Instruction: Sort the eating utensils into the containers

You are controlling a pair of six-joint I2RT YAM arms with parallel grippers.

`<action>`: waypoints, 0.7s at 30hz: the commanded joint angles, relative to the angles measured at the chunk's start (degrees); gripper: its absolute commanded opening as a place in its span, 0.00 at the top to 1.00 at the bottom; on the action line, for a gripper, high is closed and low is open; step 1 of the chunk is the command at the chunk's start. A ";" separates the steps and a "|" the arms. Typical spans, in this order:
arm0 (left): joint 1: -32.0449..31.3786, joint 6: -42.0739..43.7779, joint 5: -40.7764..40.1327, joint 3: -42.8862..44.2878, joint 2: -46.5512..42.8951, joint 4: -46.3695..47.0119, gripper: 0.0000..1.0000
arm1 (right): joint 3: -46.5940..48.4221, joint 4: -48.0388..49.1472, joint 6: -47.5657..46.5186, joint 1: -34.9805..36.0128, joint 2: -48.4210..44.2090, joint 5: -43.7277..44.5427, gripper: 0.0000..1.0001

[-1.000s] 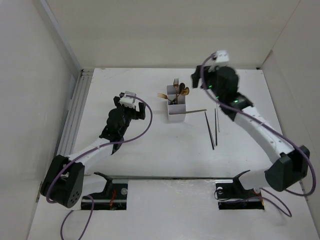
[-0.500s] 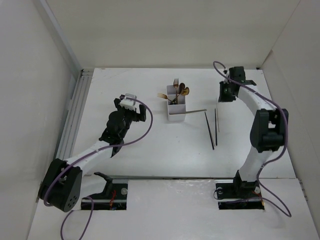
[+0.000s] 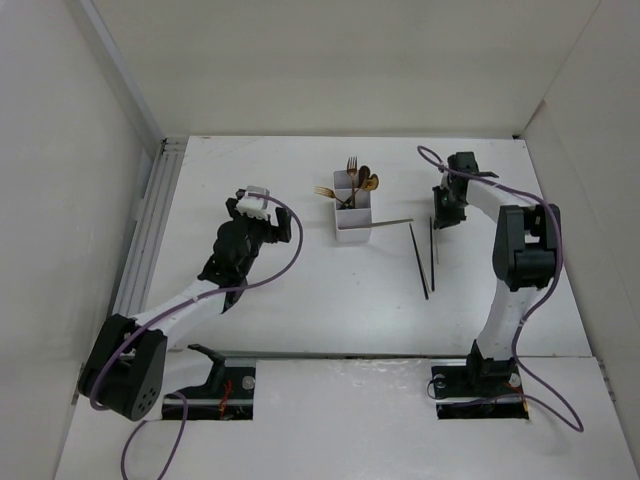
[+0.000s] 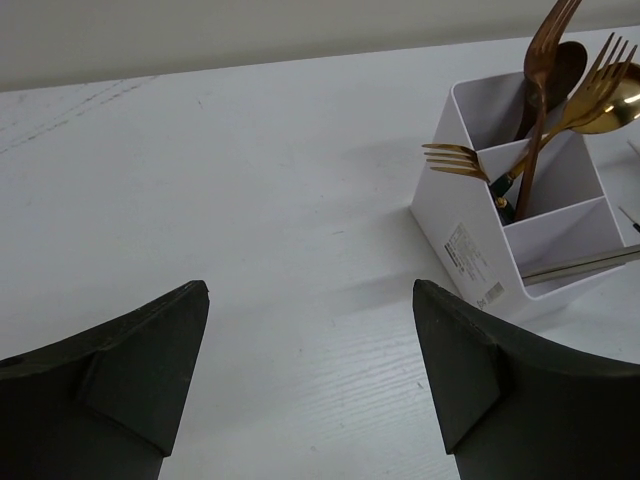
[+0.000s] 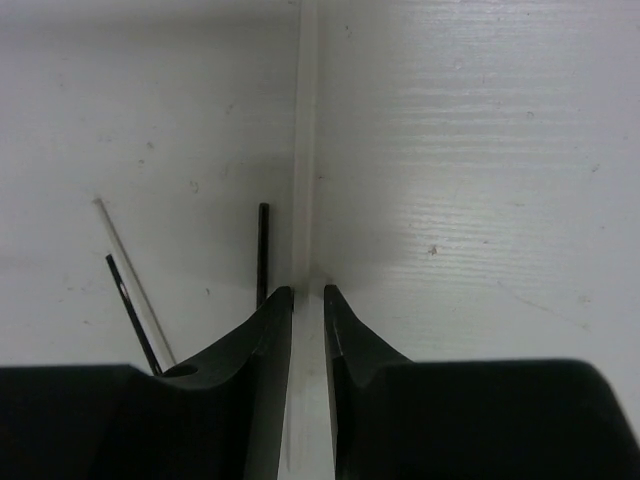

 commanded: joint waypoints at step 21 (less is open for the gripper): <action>1.04 0.31 -0.23 -0.13 0.19 2.75 0.19 | 3.51 -0.47 1.85 1.60 -1.49 13.69 1.00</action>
